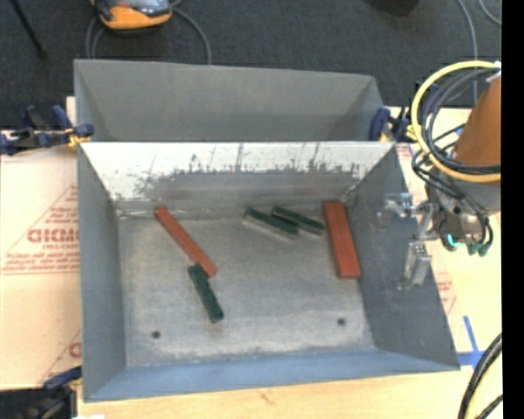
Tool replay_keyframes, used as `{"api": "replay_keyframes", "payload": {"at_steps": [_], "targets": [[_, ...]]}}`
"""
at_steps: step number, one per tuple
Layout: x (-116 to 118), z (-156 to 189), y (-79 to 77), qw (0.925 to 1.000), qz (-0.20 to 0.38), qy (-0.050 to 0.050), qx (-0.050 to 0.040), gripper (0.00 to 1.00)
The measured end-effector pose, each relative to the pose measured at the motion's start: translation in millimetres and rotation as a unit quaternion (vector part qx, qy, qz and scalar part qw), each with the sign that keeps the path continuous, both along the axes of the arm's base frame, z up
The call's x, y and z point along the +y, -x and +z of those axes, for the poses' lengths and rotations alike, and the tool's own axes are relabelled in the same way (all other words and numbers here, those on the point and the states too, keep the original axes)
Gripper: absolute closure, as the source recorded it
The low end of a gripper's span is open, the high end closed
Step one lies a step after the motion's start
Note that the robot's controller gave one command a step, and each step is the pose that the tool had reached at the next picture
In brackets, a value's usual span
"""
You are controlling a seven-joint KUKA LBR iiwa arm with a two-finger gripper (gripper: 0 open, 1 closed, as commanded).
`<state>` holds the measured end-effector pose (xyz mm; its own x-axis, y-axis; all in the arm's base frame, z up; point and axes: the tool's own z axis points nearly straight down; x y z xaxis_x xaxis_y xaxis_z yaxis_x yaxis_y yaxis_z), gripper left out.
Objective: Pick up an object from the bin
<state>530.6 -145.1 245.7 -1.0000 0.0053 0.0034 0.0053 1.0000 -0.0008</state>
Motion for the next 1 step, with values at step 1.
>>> {"api": "replay_keyframes", "payload": {"at_steps": [1], "targets": [[0.5,4.5,-1.6,1.0,0.002,0.001,-0.004,0.0]]}}
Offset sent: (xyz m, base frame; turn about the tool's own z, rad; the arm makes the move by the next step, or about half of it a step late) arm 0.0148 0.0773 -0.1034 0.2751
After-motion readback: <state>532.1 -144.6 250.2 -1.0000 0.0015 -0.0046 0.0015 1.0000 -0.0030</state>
